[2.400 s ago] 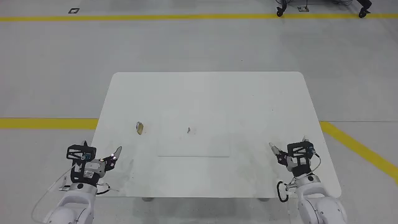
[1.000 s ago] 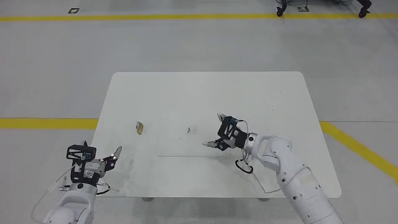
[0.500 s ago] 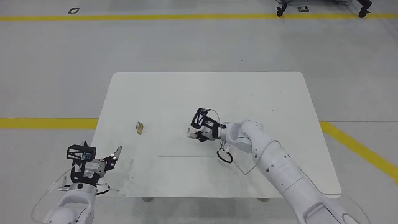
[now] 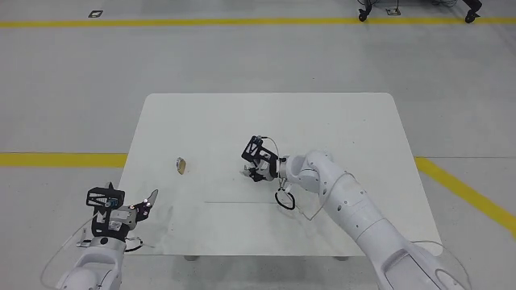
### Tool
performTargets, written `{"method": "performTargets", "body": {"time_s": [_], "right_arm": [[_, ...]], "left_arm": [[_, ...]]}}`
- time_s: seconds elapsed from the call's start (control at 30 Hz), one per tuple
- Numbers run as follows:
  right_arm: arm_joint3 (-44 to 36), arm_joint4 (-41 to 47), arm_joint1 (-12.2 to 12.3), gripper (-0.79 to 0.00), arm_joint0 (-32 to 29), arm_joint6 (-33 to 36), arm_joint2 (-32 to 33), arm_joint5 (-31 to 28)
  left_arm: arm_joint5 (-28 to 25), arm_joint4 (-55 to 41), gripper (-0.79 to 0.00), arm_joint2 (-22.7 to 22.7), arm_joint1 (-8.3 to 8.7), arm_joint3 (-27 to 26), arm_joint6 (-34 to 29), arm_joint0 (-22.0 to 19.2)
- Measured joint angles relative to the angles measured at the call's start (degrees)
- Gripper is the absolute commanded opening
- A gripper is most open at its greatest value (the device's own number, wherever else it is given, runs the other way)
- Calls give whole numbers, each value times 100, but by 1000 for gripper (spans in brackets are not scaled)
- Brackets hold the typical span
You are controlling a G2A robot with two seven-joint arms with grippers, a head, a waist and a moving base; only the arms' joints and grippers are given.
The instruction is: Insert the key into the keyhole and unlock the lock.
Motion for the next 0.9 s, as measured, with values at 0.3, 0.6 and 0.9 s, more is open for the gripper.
{"method": "performTargets", "body": {"time_s": [0.3,0.6,0.9], "right_arm": [[266,221,-100,-785,110,114,-27,-2],[257,225,-92,-785,115,-86,66,-124],[-892,-1031,413,-785,-824,-2624,875,-102]], "left_arm": [[0,0,0,0,0,0,0,0],[0,0,0,0,0,0,0,0],[0,0,0,0,0,0,0,0]]}}
